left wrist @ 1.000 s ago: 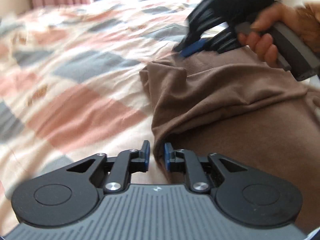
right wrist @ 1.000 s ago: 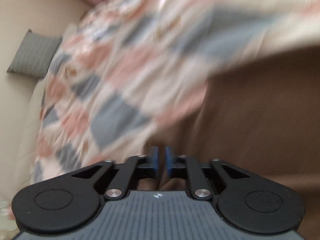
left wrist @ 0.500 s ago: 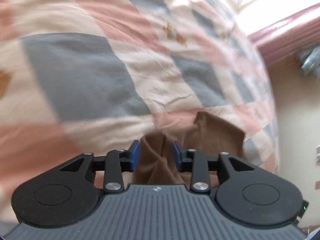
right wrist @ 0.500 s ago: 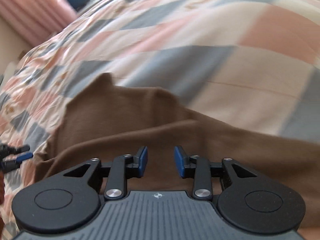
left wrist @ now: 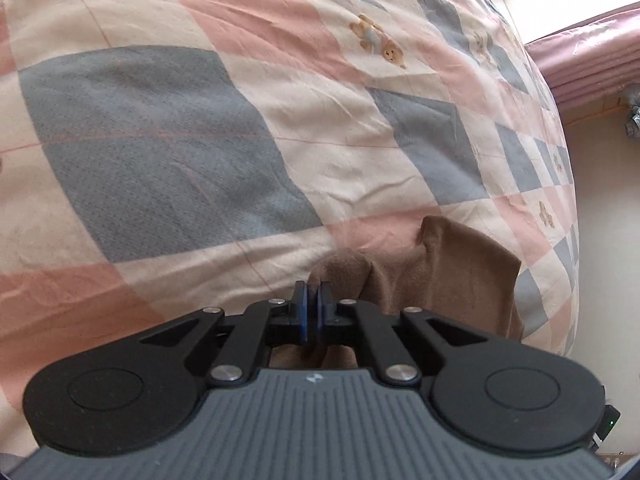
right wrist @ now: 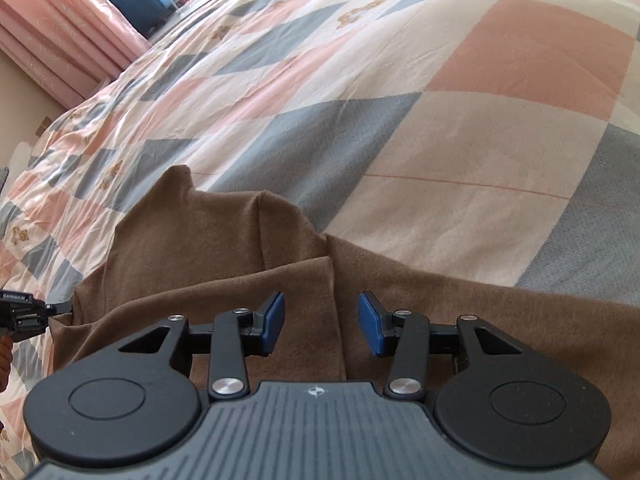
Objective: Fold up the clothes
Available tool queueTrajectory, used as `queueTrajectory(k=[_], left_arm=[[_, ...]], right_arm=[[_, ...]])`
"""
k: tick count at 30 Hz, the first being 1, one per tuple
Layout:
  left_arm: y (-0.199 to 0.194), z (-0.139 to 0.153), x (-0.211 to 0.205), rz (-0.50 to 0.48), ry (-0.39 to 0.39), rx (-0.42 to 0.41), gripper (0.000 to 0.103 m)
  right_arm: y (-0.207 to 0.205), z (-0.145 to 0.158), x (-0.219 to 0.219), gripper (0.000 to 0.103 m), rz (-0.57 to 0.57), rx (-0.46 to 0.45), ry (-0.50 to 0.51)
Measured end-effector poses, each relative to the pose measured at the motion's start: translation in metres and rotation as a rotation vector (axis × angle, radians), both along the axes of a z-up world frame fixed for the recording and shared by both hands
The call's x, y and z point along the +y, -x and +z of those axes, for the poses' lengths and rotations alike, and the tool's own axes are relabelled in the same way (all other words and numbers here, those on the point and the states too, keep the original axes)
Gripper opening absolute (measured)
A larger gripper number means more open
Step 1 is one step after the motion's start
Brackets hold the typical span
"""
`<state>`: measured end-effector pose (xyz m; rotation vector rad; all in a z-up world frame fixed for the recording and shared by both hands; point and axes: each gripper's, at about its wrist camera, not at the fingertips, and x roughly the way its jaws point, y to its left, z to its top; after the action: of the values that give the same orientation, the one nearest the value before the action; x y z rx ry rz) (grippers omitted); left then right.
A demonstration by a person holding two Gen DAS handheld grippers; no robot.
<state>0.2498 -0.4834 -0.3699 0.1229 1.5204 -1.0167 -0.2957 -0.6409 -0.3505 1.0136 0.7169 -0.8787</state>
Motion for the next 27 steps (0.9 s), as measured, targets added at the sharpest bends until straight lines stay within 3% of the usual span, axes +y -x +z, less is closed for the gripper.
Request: queueTrajectory(k=[7, 8, 9, 10, 11, 14, 17, 19, 23, 25, 27], left_arm=[[0.001, -0.006, 0.002, 0.025, 0.006, -0.006, 0.002], [0.001, -0.006, 0.001, 0.021, 0.005, -0.010, 0.002], [0.002, -0.006, 0.000, 0.017, 0.002, -0.015, 0.002], [0.002, -0.006, 0.000, 0.010, 0.003, -0.020, 0.002], [0.003, -0.005, 0.000, 0.003, 0.002, -0.028, 0.002], [0.004, -0.003, -0.003, -0.026, 0.001, -0.056, 0.002], [0.002, -0.003, -0.004, -0.052, -0.001, -0.082, 0.002], [-0.002, -0.007, -0.004, -0.052, -0.010, -0.085, 0.002], [-0.009, -0.010, -0.006, -0.036, -0.037, -0.152, 0.000], [-0.015, -0.007, -0.005, -0.025, -0.024, -0.139, 0.000], [-0.015, -0.001, -0.001, -0.024, -0.010, -0.101, 0.002]], right_arm=[[0.004, -0.009, -0.009, 0.044, -0.002, -0.007, -0.033], [0.004, -0.011, -0.010, 0.040, -0.002, -0.011, -0.037], [0.003, -0.012, -0.010, 0.026, 0.004, -0.018, -0.043], [0.000, -0.012, -0.009, 0.004, 0.017, -0.030, -0.051], [-0.002, -0.012, -0.009, 0.003, 0.031, -0.043, -0.059], [-0.006, 0.004, 0.001, 0.002, 0.041, -0.016, -0.044], [0.006, 0.033, 0.012, 0.002, -0.034, -0.085, -0.067], [0.015, 0.044, 0.016, 0.002, -0.097, -0.081, -0.077], [0.027, 0.011, 0.003, 0.002, -0.171, 0.098, -0.152], [0.027, -0.004, 0.000, 0.007, -0.152, 0.077, -0.215], [0.021, -0.004, 0.005, 0.018, -0.115, 0.063, -0.209]])
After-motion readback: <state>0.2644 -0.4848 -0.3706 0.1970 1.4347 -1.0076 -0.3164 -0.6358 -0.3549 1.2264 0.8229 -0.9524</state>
